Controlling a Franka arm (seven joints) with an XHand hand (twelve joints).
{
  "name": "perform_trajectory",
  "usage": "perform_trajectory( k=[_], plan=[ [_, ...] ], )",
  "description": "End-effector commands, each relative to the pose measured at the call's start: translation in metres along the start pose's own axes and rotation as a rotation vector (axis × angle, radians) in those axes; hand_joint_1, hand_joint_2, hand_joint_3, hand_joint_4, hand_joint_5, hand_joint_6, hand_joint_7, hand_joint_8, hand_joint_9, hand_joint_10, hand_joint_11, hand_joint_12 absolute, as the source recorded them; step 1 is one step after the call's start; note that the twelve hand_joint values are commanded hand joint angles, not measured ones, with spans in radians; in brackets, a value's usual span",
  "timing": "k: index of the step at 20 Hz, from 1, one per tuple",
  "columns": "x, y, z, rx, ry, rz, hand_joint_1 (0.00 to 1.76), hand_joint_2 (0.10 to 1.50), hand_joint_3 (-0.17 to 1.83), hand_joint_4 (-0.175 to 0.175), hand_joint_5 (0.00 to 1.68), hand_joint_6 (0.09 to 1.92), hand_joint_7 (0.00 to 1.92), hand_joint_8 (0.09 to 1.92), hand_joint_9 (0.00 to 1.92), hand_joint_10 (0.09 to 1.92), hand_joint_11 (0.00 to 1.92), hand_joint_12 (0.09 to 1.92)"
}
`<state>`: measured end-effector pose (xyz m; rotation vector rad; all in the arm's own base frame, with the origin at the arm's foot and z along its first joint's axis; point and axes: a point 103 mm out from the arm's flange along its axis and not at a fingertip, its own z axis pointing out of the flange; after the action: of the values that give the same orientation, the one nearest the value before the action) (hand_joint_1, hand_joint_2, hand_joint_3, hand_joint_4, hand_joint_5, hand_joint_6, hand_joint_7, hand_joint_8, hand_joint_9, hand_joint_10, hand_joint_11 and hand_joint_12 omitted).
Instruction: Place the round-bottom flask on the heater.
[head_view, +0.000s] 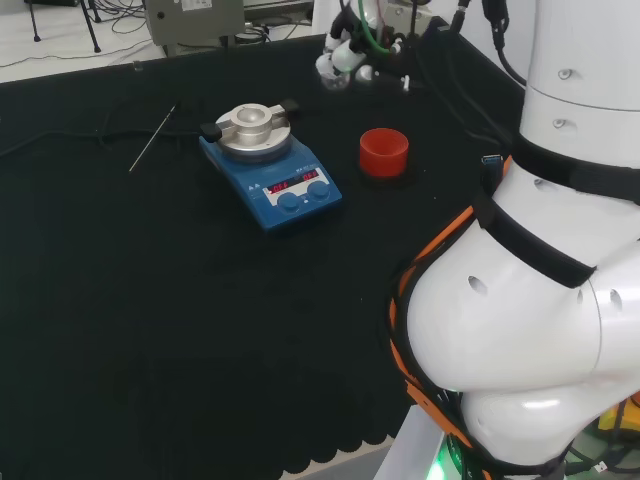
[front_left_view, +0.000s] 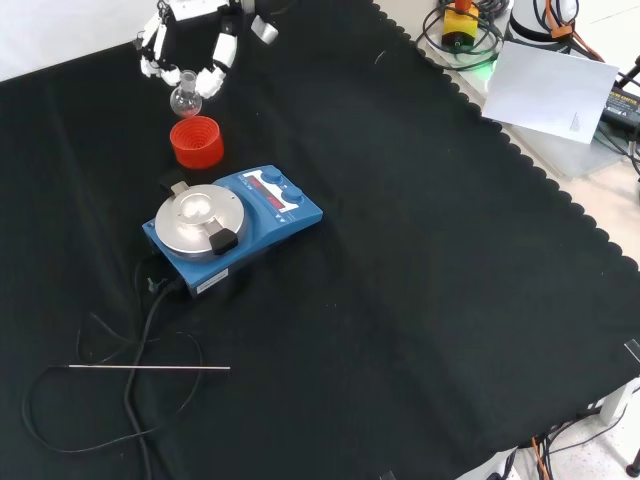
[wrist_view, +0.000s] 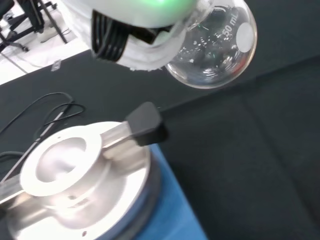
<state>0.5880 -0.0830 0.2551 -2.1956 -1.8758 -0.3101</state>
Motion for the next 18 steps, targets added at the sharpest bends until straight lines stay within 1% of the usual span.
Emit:
perform_trajectory(
  k=[1,4,8,12,18],
  plan=[
    [0.046,0.006,0.015,0.062,-0.007,-0.057,1.12,0.67,0.64,0.175,1.24,0.72,0.66,0.64,0.84,0.50,0.56,1.17],
    [0.059,0.009,0.020,0.079,0.008,-0.081,1.12,0.67,0.64,0.175,1.24,0.72,0.66,0.64,0.84,0.50,0.56,1.17],
    [0.070,0.014,0.027,0.103,0.028,-0.091,1.12,0.67,0.64,0.175,1.24,0.72,0.66,0.64,0.84,0.50,0.56,1.17],
    [0.081,0.019,0.037,0.129,0.029,-0.108,1.12,0.67,0.64,0.175,1.24,0.72,0.66,0.64,0.84,0.50,0.56,1.17],
    [0.092,0.024,0.048,0.151,0.036,-0.126,1.12,0.67,0.64,0.175,1.24,0.72,0.66,0.64,0.84,0.50,0.56,1.18]
  ],
)
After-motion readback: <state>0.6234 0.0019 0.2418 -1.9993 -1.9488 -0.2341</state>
